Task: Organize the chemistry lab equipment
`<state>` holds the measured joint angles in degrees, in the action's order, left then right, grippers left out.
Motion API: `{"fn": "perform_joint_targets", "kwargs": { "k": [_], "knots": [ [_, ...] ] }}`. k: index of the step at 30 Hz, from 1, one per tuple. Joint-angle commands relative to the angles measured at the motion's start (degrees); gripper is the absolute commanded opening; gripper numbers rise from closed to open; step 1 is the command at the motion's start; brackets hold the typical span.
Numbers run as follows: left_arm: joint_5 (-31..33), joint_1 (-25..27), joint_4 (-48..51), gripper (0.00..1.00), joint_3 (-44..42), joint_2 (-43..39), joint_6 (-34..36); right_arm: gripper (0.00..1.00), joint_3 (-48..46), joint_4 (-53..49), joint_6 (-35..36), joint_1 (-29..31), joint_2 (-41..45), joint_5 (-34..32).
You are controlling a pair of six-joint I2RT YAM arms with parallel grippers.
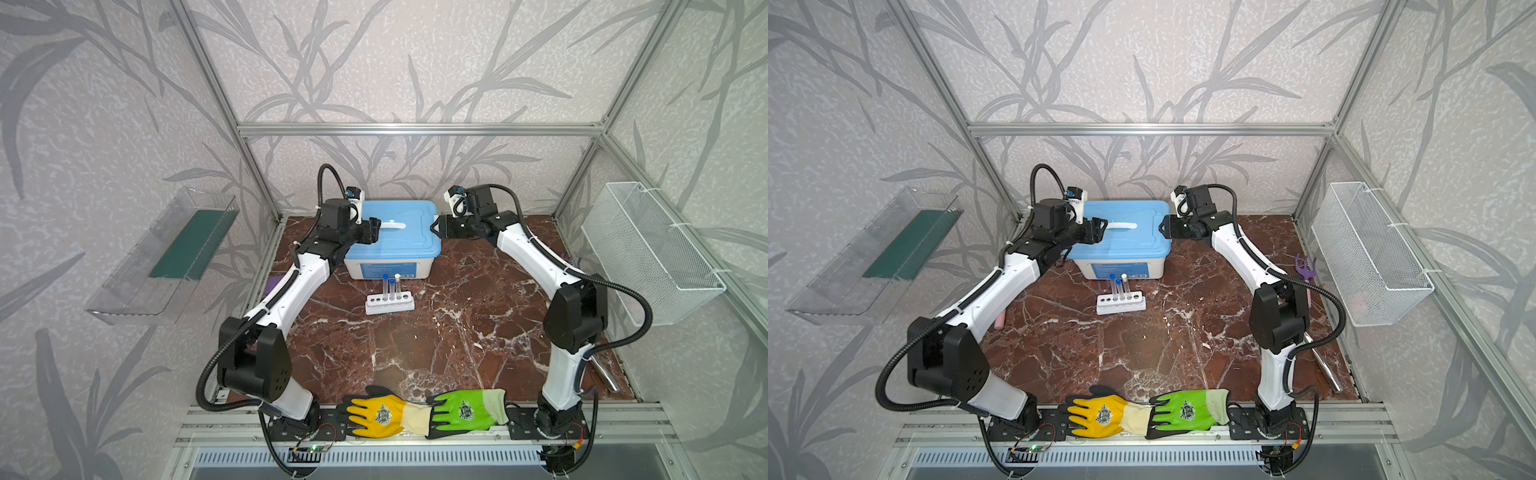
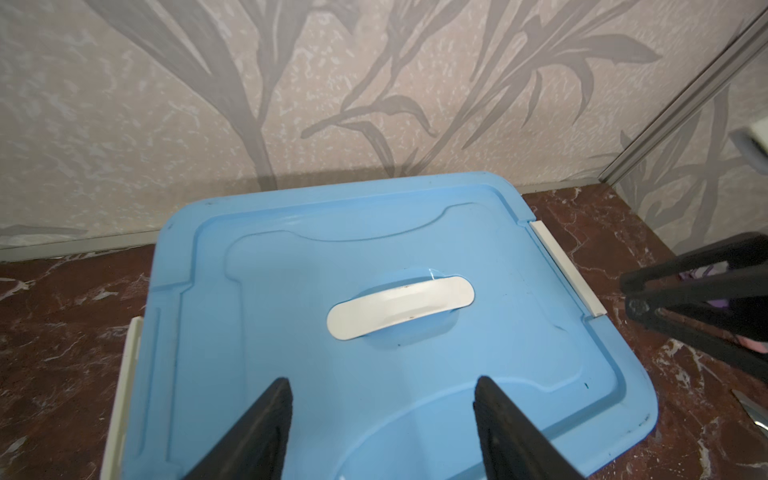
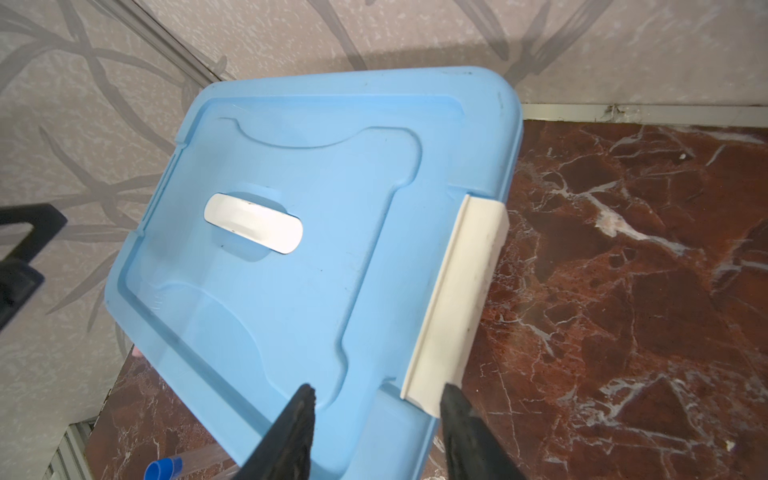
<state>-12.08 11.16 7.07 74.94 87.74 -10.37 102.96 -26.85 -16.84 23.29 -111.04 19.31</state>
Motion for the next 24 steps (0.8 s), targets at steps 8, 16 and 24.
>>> {"fn": "perform_joint_targets", "kwargs": {
  "k": [8,16,24],
  "knots": [
    [-10.6,-12.7,-7.0,0.75,-8.2,-3.1,-15.7,0.61,7.6,-2.6,11.6,8.8,-1.4,-2.1],
    [-17.8,-19.0,-4.7,0.78,-7.3,-0.4,-17.5,0.7,15.6,-8.0,15.5,12.9,-7.6,-5.0],
    [-25.3,-21.4,-3.0,0.79,-3.4,8.1,-16.8,0.83,19.7,-9.7,16.7,14.3,-10.8,-5.3]
  ]
}}
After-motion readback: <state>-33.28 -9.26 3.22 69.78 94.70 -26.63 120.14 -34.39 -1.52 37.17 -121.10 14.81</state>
